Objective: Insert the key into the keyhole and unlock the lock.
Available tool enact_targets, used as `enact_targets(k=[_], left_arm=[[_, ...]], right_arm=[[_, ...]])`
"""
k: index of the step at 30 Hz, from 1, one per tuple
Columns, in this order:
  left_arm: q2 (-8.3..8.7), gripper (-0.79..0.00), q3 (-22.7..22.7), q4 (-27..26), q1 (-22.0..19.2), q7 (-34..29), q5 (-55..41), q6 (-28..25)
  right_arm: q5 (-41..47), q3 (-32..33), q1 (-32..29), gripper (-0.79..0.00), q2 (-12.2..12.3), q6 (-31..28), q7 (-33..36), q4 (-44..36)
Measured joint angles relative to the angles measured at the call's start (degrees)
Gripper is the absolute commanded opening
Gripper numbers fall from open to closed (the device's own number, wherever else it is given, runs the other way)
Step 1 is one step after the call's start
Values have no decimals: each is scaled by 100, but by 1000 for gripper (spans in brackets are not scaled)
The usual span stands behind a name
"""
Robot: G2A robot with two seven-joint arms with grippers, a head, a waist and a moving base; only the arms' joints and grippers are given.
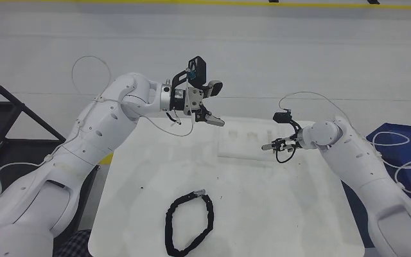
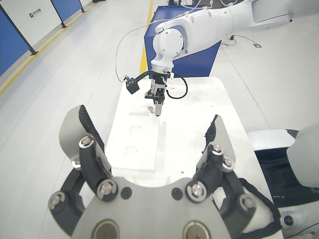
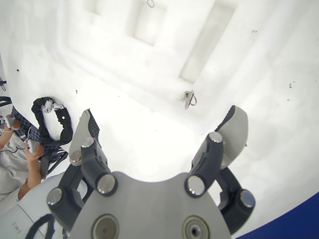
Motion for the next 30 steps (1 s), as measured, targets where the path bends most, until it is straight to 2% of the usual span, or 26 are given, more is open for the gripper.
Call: enact_targets(k=[17, 22, 24, 27, 30], left_arm=[[0, 0, 0, 0, 0, 0, 0, 0], [0, 0, 0, 0, 0, 0, 0, 0], [0, 0, 0, 0, 0, 0, 0, 0], [0, 0, 0, 0, 0, 0, 0, 0], [0, 0, 0, 0, 0, 0, 0, 0]], right_arm=[[-38, -353, 479, -3, -507, -657, 48, 1161], [-292, -496, 577, -219, -634, -709, 59, 1303], [-306, -515, 597, -336, -674, -694, 60, 1378], [-305, -529, 631, -397, -733, -699, 74, 1515], [-344, -551, 670, -394, -784, -682, 98, 1655]])
